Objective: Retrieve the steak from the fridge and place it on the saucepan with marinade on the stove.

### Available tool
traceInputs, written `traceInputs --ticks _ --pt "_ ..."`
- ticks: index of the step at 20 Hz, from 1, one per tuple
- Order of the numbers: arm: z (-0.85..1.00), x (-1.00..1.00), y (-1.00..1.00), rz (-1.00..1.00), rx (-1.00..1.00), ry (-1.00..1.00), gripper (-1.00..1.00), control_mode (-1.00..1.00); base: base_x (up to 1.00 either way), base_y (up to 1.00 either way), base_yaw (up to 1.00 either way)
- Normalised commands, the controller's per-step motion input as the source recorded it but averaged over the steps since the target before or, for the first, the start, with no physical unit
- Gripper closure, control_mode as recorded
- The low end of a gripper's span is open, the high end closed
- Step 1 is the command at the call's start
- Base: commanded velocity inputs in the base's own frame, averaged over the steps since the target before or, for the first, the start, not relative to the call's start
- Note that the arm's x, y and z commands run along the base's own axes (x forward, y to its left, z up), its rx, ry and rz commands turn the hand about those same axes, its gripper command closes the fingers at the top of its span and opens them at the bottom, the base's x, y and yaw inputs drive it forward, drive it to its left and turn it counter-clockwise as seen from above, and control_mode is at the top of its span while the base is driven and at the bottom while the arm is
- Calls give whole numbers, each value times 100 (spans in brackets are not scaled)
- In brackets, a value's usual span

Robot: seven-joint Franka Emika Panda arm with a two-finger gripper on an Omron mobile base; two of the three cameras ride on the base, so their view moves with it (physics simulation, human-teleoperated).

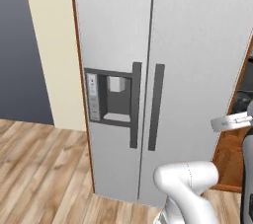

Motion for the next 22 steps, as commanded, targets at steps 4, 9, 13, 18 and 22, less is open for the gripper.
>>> traceInputs --ticks 4,9,13,18,22 --pt "0 0 0 0 0 0 -100 100 -8 81 -10" --pt "0 0 0 0 0 0 -100 100 -9 57 -11" --pt "0 0 0 0 0 0 -100 100 -18 23 -10" --pt "0 0 0 0 0 0 -100 100 -25 11 -7" --pt "0 0 0 0 0 0 -100 100 -40 8 -5"
